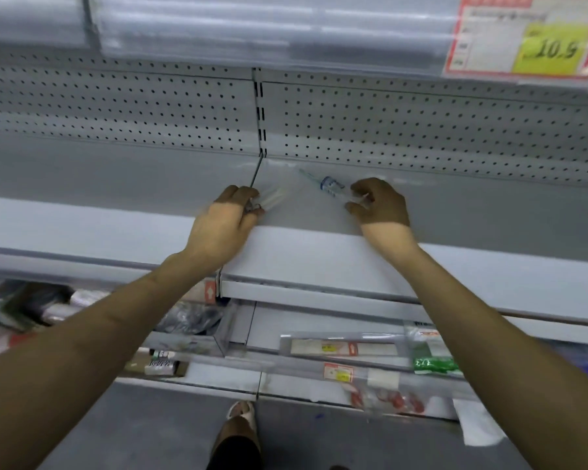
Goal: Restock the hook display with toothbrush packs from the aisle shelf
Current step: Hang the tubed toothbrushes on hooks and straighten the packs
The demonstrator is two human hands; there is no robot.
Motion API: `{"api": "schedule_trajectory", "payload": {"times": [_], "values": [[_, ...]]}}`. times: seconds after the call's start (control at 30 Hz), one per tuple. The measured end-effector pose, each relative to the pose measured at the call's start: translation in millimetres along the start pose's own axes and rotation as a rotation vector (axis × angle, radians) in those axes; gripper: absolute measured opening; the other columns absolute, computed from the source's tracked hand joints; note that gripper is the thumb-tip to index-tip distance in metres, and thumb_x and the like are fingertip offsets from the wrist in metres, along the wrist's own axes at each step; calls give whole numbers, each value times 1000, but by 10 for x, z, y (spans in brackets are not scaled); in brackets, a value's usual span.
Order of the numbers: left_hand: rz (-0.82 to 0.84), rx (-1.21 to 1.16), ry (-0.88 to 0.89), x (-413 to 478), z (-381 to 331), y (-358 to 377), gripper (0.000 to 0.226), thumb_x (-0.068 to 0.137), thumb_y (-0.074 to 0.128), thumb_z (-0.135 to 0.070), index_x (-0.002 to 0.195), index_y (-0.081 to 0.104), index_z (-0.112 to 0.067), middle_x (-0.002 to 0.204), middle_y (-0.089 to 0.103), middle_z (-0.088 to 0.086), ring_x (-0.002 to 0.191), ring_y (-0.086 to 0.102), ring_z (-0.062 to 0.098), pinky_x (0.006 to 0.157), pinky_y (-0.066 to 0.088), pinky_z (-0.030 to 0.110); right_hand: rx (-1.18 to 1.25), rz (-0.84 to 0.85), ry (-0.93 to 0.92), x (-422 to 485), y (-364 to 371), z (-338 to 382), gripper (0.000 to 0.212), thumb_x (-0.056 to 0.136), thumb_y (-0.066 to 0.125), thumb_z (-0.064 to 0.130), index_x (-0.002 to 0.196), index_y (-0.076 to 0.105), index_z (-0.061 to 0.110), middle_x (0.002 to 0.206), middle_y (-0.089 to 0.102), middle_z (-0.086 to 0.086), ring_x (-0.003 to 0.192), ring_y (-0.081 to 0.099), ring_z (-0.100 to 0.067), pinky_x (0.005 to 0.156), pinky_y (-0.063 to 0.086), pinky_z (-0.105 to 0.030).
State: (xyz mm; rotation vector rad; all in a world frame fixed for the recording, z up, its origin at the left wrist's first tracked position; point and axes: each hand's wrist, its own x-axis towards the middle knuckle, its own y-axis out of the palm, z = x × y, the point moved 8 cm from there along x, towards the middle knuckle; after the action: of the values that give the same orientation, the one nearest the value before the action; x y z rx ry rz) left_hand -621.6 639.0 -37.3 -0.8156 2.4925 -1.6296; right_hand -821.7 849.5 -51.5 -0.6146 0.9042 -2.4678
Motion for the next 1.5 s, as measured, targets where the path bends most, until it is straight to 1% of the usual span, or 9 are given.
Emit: {"api": "schedule_trajectory", "payload": {"times": [0.17, 0.37, 0.47, 0.57, 0.77, 1.0, 1.13, 1.3, 1.5], "values": [[-6, -36, -114, -507, -294, -141, 39, 107, 54, -42, 138, 58, -17, 126, 60, 8, 107, 62, 32, 86, 51, 44, 162, 3, 16, -632, -282, 199, 24, 92, 75, 14, 115, 72, 11, 108, 69, -3, 95, 63, -19, 78, 47, -23], [-89, -197, -303, -1478, -586, -519, 35, 106, 59, -34, 136, 60, -16, 122, 61, 3, 96, 61, 22, 82, 50, 38, 272, 189, 127, -1231, -483, 410, 35, 89, 72, 8, 123, 71, 18, 121, 67, 3, 99, 61, -4, 93, 49, -23], [-189, -239, -386, -2025, -612, -776, 30, 104, 62, -30, 131, 62, -17, 112, 61, 0, 94, 57, 17, 84, 48, 40, 344, 270, 119, -1484, -514, 653, 30, 89, 75, 9, 117, 74, 21, 118, 70, 8, 101, 63, 9, 91, 47, -9], [-275, -229, -502, -2490, -516, -957, 31, 104, 61, -31, 132, 61, -17, 118, 62, 0, 101, 56, 13, 87, 48, 36, 370, 377, 73, -1657, -388, 938, 25, 89, 76, 10, 113, 77, 19, 114, 75, 12, 108, 68, -1, 99, 51, -21], [-499, -253, -725, -3541, -575, -1388, 28, 101, 64, -24, 129, 61, -19, 111, 57, -4, 92, 53, 9, 77, 41, 27, 433, 613, -59, -2138, 8, 1818, 23, 85, 82, 14, 104, 75, 25, 103, 76, 14, 99, 69, -7, 92, 56, -33], [-859, -357, -1008, -4999, -887, -1756, 21, 102, 66, -26, 121, 61, -33, 107, 69, -10, 92, 65, 13, 78, 50, 31, 735, 933, -117, -3080, 334, 2914, 37, 83, 79, -8, 115, 64, 4, 103, 75, 1, 91, 71, 0, 79, 53, -16], [-1045, -479, -1088, -5757, -1352, -1696, 22, 101, 68, -26, 121, 63, -33, 109, 72, -5, 100, 68, 19, 88, 54, 37, 866, 1131, -61, -3800, 290, 3130, 35, 90, 74, -4, 122, 66, 8, 115, 77, -11, 105, 73, -17, 83, 57, -29], [-1285, -533, -1153, -6700, -2104, -1575, 24, 101, 67, -15, 121, 62, -28, 111, 71, -8, 98, 69, 24, 88, 56, 36, 864, 1356, -82, -4830, -57, 3205, 31, 100, 63, 4, 127, 64, 18, 119, 76, -2, 110, 72, -18, 85, 61, -41], [-1496, -425, -1284, -7697, -3192, -1480, 23, 102, 63, -8, 122, 63, -19, 107, 72, 1, 95, 67, 10, 84, 55, 23, 760, 1638, -115, -6129, -425, 3260, 30, 105, 57, 4, 131, 63, 17, 118, 76, -8, 107, 75, -29, 94, 60, -56]]}}
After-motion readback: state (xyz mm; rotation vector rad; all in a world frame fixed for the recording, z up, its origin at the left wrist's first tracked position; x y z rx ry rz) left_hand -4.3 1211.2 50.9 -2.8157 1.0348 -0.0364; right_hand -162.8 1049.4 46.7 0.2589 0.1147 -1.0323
